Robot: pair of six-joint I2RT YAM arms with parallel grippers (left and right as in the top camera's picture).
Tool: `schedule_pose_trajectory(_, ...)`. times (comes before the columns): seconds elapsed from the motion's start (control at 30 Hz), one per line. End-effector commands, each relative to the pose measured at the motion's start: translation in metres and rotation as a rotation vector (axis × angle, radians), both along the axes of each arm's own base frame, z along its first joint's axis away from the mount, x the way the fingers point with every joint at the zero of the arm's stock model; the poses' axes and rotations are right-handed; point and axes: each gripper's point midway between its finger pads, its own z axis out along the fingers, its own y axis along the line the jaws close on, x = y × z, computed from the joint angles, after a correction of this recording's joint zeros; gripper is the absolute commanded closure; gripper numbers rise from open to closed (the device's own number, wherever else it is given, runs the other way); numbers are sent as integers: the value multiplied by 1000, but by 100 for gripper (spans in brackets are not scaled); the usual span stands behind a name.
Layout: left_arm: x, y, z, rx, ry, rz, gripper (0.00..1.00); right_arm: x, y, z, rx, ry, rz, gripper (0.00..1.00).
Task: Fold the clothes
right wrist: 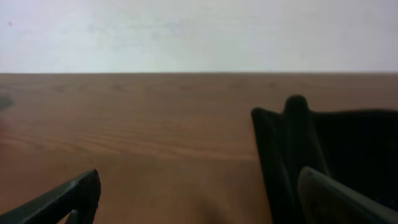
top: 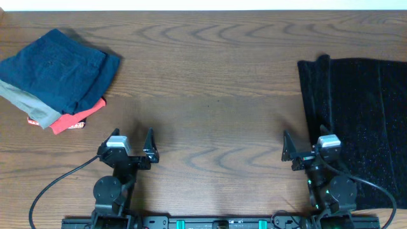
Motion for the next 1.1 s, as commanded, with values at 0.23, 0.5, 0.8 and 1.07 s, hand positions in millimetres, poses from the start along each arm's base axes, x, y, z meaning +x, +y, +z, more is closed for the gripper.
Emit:
schedule_pose_trajectory(0.23, -16, -11, -6, -35, 332, -59, 2, 1, -10, 18, 2, 257, -65, 1)
schedule_pose_trajectory(0.5, -19, -12, 1, -18, 577, -54, 3, 5, -28, -8, -31, 716, -189, 1)
schedule_pose_trajectory(0.8, -18, -27, -23, -49, 737, -125, 2, 25, -46, -47, -140, 958, -272, 1)
schedule_pose_trajectory(1.07, -18, -27, -32, -47, 780, -122, 2, -11, -113, -101, -171, 1200, -690, 12)
